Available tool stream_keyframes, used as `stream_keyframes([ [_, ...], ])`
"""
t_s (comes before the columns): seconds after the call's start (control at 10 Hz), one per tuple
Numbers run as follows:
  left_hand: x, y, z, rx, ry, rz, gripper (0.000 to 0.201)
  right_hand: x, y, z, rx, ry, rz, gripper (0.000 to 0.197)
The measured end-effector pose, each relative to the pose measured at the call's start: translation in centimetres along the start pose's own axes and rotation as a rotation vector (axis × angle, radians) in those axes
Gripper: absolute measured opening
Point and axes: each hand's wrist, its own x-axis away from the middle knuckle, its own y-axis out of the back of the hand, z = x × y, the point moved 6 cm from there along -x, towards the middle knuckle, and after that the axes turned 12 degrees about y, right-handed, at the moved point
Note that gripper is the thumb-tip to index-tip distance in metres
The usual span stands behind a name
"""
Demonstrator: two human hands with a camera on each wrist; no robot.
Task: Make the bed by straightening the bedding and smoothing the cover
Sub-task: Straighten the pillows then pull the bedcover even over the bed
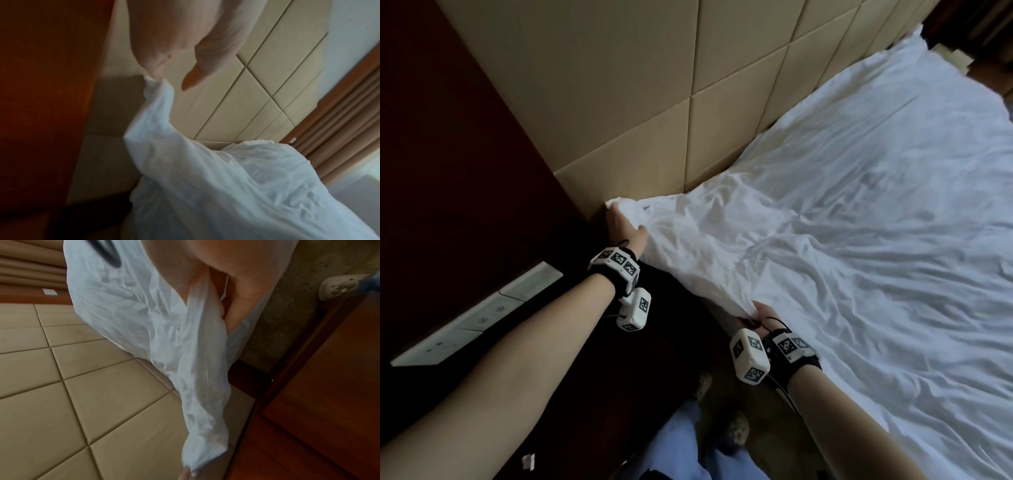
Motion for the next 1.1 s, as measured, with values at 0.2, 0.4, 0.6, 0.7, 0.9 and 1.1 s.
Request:
stream_keyframes([
  [0.2, 7.9, -8.1, 8.7, -0.048, 0.775, 0.754, 0.078, -2.0, 1.2, -1.8, -0.018, -0.069, 0.045, 0.052],
  [0.4, 9.5, -12.2, 10.4, 0.185, 0.848, 0.769, 0.062, -0.4, 3.0, -1.9, -0.095, -0.085, 0.041, 0.026],
  [0.6, 3.8, -15.6, 10.8, 0.004, 0.539, 0.589, 0.071, 0.4, 3.5, 0.9, -0.013, -0.145, 0.038, 0.023],
  [0.7, 4.6, -14.5, 6.3, -0.120, 0.414, 0.605, 0.054, 0.3, 3.5, 3.0, 0.153, -0.200, 0.073, 0.024],
  [0.9, 1.2, -16.1, -2.9, -0.161, 0.236, 0.510, 0.029, -3.5, 1.9, 14.2, 0.202, 0.158, 0.081, 0.029],
  [1.1, -3.6, -22.2, -10.9, -0.166, 0.136, 0.431, 0.032, -14.5, -1.0, 28.5, 0.351, 0.369, -0.025, 0.028],
])
